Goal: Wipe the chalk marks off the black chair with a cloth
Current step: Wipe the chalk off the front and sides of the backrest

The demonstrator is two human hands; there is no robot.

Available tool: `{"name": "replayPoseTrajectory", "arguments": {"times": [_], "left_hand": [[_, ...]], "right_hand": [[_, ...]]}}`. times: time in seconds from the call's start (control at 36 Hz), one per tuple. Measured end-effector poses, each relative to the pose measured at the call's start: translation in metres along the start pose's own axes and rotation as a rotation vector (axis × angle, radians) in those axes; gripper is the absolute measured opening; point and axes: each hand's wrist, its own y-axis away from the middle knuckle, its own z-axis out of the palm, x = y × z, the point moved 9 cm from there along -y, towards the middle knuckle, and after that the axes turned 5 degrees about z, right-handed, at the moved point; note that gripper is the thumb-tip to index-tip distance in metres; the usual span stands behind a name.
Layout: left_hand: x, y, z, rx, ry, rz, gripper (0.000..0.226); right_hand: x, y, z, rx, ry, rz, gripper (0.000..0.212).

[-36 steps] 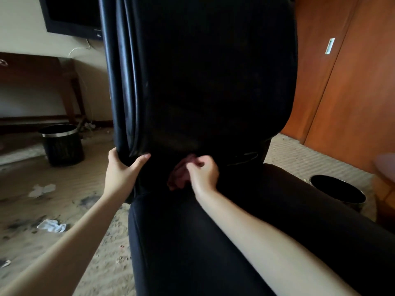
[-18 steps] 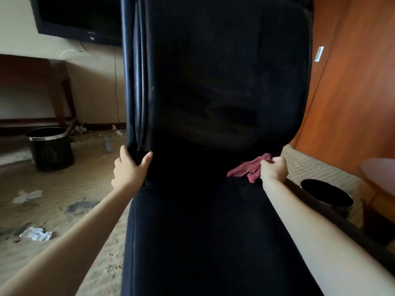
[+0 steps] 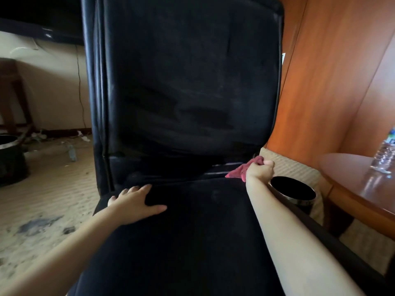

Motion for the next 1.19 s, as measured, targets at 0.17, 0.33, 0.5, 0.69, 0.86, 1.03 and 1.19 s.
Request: {"name": "replayPoseTrajectory", "arguments": {"times": [0.17, 0.33, 0.5, 0.69, 0.86, 1.03, 1.19], "left_hand": [[0.000, 0.000, 0.001, 0.004, -0.009, 0.056, 0.091], [0.000, 0.001, 0.005, -0.010, 0.021, 0.059, 0.090], [-0.003, 0.005, 0.011, -0.041, -0.002, 0.064, 0.087], [-0.007, 0.013, 0.012, -0.040, 0.008, 0.061, 0.088], [-0.010, 0.012, 0.015, -0.031, -0.008, 0.060, 0.086], [-0.007, 0.012, 0.009, 0.028, -0.007, 0.122, 0.067], [-0.011, 0.012, 0.012, -0.011, -0.008, 0.085, 0.088]], "right_hand": [[0.016, -0.012, 0.026, -0.065, -0.004, 0.008, 0.009], [0.007, 0.014, 0.030, -0.024, 0.121, -0.033, 0.011], [0.001, 0.070, 0.057, -0.091, 0.192, -0.093, 0.013], [0.014, 0.150, 0.110, -0.300, 0.151, -0.066, 0.011], [0.019, 0.213, 0.134, -0.453, 0.139, -0.028, 0.009], [0.016, 0.259, 0.149, -0.699, 0.191, -0.036, 0.004], [0.014, 0.223, 0.137, -0.727, 0.143, 0.002, 0.007]]}}
